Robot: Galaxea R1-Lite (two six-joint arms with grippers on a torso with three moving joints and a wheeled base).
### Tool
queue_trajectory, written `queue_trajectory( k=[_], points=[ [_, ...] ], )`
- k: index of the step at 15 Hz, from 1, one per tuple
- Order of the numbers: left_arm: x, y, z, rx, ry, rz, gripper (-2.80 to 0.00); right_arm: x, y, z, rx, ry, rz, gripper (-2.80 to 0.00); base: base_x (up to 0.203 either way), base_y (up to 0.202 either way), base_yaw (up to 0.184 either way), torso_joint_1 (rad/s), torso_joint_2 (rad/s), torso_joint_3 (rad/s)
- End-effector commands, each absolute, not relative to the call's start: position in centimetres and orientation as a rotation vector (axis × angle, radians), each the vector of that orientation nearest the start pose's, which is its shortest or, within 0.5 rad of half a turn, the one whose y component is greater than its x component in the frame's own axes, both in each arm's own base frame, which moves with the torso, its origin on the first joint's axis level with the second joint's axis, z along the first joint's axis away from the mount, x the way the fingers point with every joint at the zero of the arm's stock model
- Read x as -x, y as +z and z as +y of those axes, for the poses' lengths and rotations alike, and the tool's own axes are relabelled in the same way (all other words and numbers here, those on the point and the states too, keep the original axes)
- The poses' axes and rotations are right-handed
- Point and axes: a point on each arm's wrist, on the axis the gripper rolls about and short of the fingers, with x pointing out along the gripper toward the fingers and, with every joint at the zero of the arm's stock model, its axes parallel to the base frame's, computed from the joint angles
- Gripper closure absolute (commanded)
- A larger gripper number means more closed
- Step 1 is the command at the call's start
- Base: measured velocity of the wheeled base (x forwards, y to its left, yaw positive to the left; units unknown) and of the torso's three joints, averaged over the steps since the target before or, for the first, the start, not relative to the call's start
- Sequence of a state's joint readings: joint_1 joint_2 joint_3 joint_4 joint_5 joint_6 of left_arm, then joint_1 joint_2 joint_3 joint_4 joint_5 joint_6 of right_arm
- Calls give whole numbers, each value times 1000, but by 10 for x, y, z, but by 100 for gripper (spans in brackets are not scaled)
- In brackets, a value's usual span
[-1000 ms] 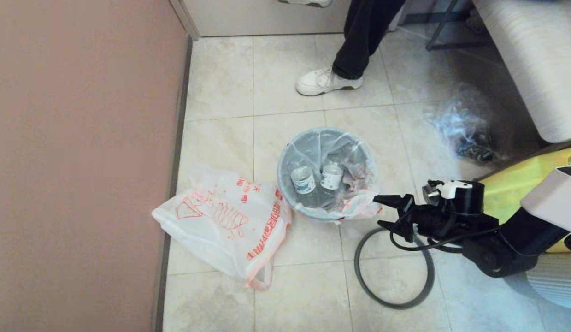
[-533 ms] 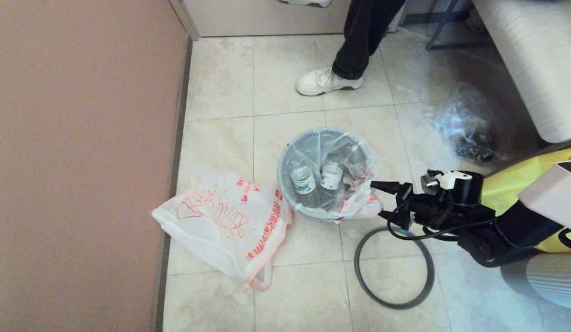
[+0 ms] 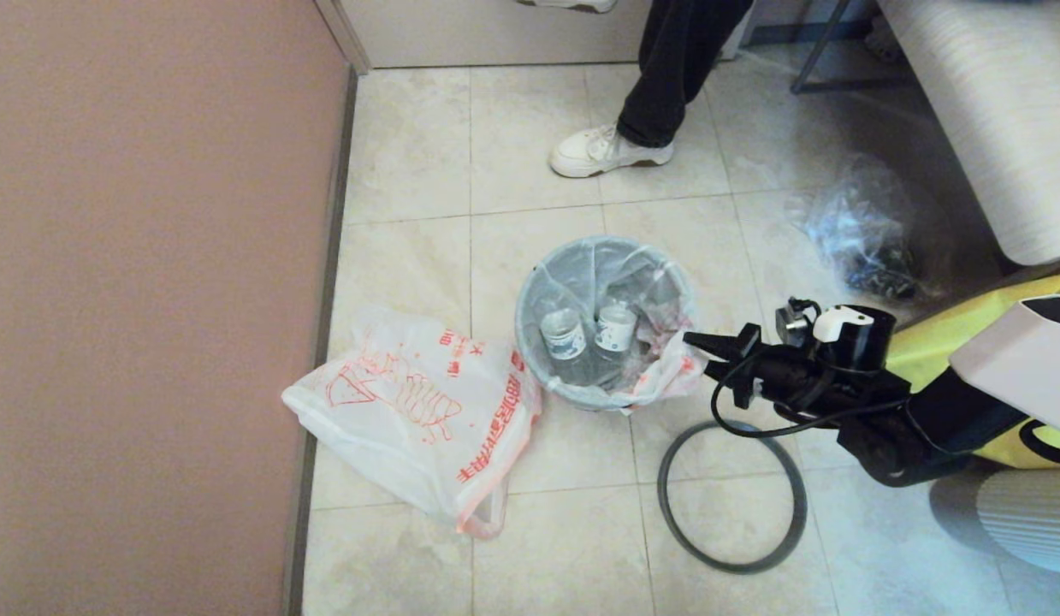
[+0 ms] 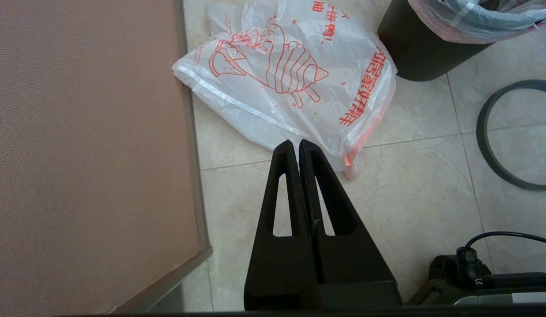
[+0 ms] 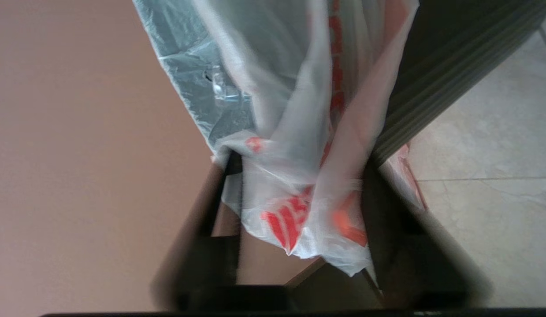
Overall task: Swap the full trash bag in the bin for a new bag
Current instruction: Place the trash bag on the floor
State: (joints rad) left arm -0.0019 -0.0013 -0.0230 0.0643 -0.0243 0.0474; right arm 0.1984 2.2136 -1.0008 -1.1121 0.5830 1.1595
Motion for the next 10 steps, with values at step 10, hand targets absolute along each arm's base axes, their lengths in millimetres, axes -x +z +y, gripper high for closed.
queue_trajectory(
  k=[10],
  points=[
    [25,75,-1,-47,-27,41,0,-376,115,91,-1113,666,536,0,0,0,0,0,0,0]
  ],
)
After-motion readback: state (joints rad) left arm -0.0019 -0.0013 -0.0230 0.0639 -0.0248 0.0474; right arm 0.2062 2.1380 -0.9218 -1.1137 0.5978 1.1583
